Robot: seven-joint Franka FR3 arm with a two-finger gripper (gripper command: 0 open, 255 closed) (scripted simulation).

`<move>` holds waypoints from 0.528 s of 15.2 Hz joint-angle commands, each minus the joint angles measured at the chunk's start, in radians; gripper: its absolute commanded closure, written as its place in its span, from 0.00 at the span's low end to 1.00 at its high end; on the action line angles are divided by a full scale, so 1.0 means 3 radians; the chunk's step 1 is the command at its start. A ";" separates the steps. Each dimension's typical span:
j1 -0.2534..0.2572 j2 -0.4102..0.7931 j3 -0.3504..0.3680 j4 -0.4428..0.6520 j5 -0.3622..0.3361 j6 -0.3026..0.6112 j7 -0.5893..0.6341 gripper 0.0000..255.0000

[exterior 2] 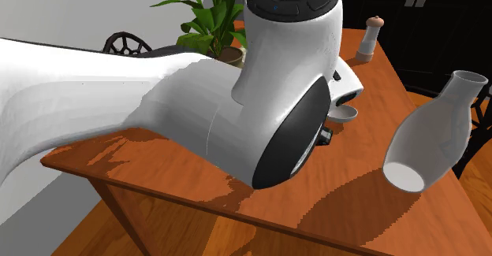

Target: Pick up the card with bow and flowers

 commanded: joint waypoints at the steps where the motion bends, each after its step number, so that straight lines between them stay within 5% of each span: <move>1: -0.0004 -0.0027 0.0013 0.0060 -0.0022 -0.0087 0.0026 1.00; 8: -0.0014 -0.0098 0.0035 0.0270 -0.0063 -0.0365 0.0069 1.00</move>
